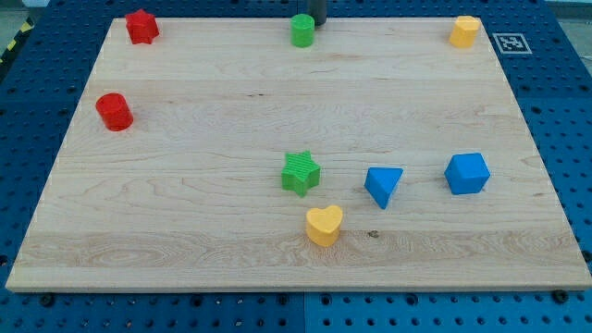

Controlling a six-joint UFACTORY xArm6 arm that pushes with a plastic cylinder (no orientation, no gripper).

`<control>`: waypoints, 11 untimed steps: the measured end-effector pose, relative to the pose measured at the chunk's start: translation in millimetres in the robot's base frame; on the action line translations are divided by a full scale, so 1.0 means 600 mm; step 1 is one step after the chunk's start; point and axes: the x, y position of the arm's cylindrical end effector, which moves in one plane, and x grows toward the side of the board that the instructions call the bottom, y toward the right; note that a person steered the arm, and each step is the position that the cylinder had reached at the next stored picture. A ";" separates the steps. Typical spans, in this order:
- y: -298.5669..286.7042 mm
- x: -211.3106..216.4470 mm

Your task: Move the green circle to the left of the green star

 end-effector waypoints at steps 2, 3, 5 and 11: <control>0.000 0.018; 0.000 0.035; -0.013 0.048; -0.100 0.094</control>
